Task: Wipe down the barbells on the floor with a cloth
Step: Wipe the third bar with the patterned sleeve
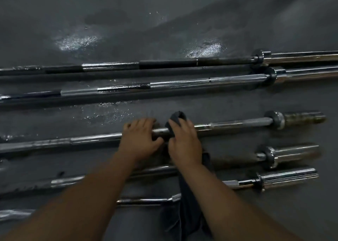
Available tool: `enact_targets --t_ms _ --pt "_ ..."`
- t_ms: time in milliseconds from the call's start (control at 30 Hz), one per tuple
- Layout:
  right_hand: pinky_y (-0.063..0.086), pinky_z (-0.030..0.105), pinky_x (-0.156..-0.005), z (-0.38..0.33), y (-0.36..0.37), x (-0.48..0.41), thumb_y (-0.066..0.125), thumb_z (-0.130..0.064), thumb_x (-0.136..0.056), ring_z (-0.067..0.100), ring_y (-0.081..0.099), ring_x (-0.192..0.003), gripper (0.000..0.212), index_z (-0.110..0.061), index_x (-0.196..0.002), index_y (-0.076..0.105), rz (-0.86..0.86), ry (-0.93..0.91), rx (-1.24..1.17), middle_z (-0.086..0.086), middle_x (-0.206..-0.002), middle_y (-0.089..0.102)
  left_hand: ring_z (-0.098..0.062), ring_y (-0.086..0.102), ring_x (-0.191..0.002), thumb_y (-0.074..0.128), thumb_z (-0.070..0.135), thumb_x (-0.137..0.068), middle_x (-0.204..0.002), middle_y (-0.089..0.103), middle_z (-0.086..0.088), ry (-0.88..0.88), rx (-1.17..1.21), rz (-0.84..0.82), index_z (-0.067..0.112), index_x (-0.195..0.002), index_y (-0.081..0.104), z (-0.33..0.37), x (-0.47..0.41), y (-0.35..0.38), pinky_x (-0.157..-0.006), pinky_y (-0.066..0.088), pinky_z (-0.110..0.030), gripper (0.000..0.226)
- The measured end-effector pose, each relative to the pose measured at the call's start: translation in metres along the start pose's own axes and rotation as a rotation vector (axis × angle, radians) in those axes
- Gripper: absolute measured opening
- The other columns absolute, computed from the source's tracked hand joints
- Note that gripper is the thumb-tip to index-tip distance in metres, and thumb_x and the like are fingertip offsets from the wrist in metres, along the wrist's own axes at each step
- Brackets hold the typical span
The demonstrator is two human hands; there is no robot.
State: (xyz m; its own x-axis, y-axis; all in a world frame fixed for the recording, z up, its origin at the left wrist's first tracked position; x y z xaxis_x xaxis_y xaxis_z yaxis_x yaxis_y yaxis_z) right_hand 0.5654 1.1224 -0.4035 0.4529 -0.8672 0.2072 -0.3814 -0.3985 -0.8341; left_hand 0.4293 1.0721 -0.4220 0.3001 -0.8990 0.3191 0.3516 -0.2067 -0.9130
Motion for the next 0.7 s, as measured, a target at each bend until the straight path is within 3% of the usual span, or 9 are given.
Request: enact_targets --t_ms 67,133,200,267,367,500,567,633,700 --pt "0.041 0.039 -0.107 0.004 -0.015 -0.020 0.055 -0.004 -0.078 0.029 0.042 -0.134 0.057 -0.021 -0.132 0.060 0.024 -0.084 -0.016 0.007 -0.142 0.051 -0.029 0.050 -0.119 0.035 0.062 -0.066 -0.128 0.055 -0.005 0.025 0.051 0.023 0.022 -0.133 0.051 -0.007 -0.019 -0.015 -0.101 0.035 -0.041 0.079" --pt "0.043 0.040 -0.103 0.044 -0.050 -0.039 0.053 0.000 -0.075 0.035 0.051 -0.124 0.054 -0.016 -0.125 0.065 0.185 0.026 -0.010 0.012 -0.132 0.057 -0.032 0.050 -0.119 0.043 0.053 -0.070 -0.128 0.055 -0.009 0.064 0.054 0.081 0.016 -0.132 0.052 -0.012 -0.016 -0.020 -0.105 0.036 -0.043 0.074" --pt "0.042 0.041 -0.105 0.092 -0.085 -0.044 0.050 0.001 -0.076 0.036 0.049 -0.125 0.057 -0.014 -0.129 0.062 0.312 0.216 0.034 0.013 -0.135 0.055 -0.032 0.043 -0.129 0.052 0.047 -0.070 -0.139 0.049 -0.011 0.090 -0.060 0.106 0.012 -0.141 0.045 -0.012 -0.003 -0.012 -0.114 0.025 -0.046 0.080" --pt "0.037 0.040 -0.110 0.108 -0.090 -0.041 0.050 0.002 -0.079 0.032 0.041 -0.134 0.061 -0.016 -0.137 0.056 0.300 0.308 0.068 0.010 -0.144 0.048 -0.030 0.034 -0.138 0.056 0.050 -0.068 -0.148 0.042 -0.012 0.057 -0.106 0.108 0.012 -0.148 0.036 -0.012 -0.005 -0.004 -0.119 0.012 -0.046 0.091" --pt "0.027 0.038 -0.117 0.048 -0.050 -0.042 0.054 0.001 -0.079 0.030 0.025 -0.147 0.065 -0.017 -0.141 0.051 0.184 0.120 0.061 0.009 -0.154 0.039 -0.031 0.034 -0.137 0.051 0.057 -0.065 -0.146 0.043 -0.013 -0.013 -0.123 0.096 0.012 -0.146 0.036 -0.010 -0.026 -0.006 -0.118 0.009 -0.047 0.094" --pt "0.040 0.042 -0.107 -0.036 0.007 -0.038 0.054 -0.006 -0.084 0.028 0.019 -0.149 0.057 -0.021 -0.139 0.049 -0.021 -0.170 0.024 0.003 -0.151 0.037 -0.029 0.039 -0.135 0.047 0.056 -0.065 -0.144 0.047 -0.010 -0.023 -0.097 0.028 0.016 -0.146 0.039 -0.016 -0.042 -0.012 -0.116 0.013 -0.043 0.091" --pt "0.046 0.047 -0.102 -0.029 0.000 -0.041 0.053 -0.007 -0.087 0.032 0.027 -0.146 0.052 -0.019 -0.137 0.051 0.024 -0.182 0.082 0.006 -0.150 0.040 -0.028 0.044 -0.131 0.044 0.054 -0.065 -0.140 0.051 -0.008 0.028 -0.083 0.034 0.017 -0.143 0.043 -0.018 -0.043 -0.020 -0.114 0.020 -0.041 0.086" --pt "0.046 0.052 -0.103 0.013 -0.031 -0.048 0.054 0.001 -0.083 0.038 0.039 -0.138 0.054 -0.011 -0.136 0.056 0.189 -0.036 0.135 0.016 -0.147 0.047 -0.028 0.050 -0.123 0.040 0.052 -0.064 -0.133 0.057 -0.007 0.084 -0.054 0.067 0.017 -0.137 0.050 -0.018 -0.036 -0.026 -0.109 0.029 -0.040 0.081" --pt "0.035 0.046 -0.113 0.078 -0.065 -0.050 0.054 0.004 -0.082 0.037 0.033 -0.140 0.059 -0.010 -0.139 0.052 0.239 0.260 0.171 0.015 -0.151 0.040 -0.030 0.055 -0.111 0.045 0.045 -0.066 -0.119 0.063 -0.007 0.069 0.031 0.107 0.017 -0.125 0.057 -0.016 -0.023 -0.029 -0.100 0.037 -0.040 0.066"
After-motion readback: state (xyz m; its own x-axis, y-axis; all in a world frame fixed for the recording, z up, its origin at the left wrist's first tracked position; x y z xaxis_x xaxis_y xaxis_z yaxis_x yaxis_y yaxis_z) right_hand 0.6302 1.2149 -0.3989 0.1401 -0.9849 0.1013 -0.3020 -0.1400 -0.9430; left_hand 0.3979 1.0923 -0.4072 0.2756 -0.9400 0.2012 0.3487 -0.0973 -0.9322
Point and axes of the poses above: each hand's wrist, its own x-axis away from the middle knuckle, its own y-axis out of the palm, z = x × y, the point moved 8 cm from there along -x, towards the middle knuckle
